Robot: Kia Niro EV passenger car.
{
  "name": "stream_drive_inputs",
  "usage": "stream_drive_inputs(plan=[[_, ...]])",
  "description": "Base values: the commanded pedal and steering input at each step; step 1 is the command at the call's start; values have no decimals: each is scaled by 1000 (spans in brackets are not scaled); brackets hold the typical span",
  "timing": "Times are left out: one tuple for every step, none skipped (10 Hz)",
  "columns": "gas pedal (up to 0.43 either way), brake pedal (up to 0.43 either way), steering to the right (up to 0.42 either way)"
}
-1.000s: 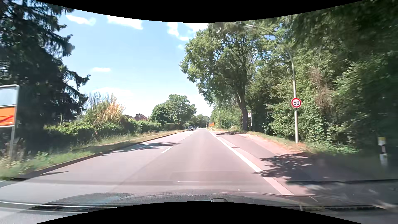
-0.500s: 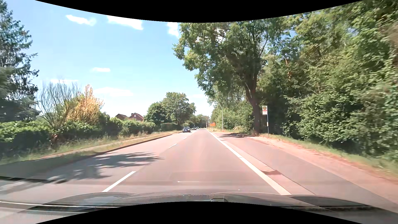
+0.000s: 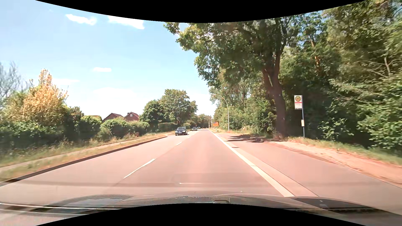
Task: Follow the waypoints while adhering to traffic rules and regulations
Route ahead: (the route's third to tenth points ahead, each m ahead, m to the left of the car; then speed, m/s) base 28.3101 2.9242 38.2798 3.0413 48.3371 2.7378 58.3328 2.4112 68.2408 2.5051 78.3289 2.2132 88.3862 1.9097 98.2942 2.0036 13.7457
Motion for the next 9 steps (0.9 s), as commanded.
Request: stream_drive_inputs(plan=[[177, 0, -3], [177, 0, -4], [177, 0, -4], [177, 0, -4], [177, 0, -4], [177, 0, -4], [177, 0, -4], [177, 0, -4], [177, 0, -4]])
